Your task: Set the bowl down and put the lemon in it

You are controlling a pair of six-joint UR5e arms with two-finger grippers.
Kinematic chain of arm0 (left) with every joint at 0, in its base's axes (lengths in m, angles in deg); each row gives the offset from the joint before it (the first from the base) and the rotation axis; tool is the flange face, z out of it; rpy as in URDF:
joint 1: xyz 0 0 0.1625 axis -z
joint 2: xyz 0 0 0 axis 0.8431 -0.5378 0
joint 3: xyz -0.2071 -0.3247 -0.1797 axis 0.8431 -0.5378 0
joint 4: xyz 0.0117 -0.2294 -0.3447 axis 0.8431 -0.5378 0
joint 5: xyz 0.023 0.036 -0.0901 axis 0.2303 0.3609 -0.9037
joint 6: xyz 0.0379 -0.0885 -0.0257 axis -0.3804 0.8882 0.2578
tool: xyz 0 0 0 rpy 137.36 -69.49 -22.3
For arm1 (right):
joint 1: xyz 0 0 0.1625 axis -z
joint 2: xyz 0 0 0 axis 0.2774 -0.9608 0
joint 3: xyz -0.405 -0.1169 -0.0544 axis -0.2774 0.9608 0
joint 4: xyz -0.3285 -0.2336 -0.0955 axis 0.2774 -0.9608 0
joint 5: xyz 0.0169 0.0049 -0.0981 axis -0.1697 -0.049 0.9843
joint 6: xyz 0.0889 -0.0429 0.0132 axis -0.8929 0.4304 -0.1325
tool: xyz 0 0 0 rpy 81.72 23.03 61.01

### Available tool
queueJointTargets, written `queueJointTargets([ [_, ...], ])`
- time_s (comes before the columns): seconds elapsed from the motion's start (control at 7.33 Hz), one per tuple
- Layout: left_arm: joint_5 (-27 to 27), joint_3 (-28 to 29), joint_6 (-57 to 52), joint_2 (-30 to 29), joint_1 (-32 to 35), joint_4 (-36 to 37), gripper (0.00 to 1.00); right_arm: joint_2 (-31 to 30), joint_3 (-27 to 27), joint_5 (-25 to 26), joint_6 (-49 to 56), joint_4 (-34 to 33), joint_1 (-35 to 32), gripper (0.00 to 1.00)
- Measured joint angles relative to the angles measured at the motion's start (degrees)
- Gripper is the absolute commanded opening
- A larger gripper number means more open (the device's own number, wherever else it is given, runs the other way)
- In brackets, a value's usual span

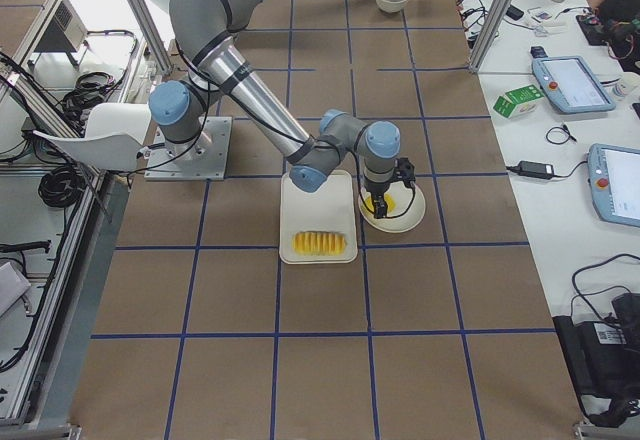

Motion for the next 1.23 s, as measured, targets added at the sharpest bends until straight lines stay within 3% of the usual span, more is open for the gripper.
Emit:
queueJointTargets([
  [0.27,-0.59,-0.06,0.75,0.70,-0.48,-0.69,0.00,0.71,-0.03,-1.00,-0.03,-0.72,0.00,0.30],
  [0.41,-0.62,0.14,2.81,1.87,-0.08,-2.38,0.00,0.60,-0.04,-1.17,0.00,-0.75,0.01,0.22],
  [0.82,-1.47,-2.34,10.94,9.07,7.81,-11.49,0.00,-2.62,-0.02,-0.78,-0.13,0.44,-0.25,0.20],
  [1.23,-5.06,-11.68,22.39,15.63,21.46,-10.16,0.00,-13.09,-0.11,-0.62,-3.26,10.82,-2.28,0.20],
])
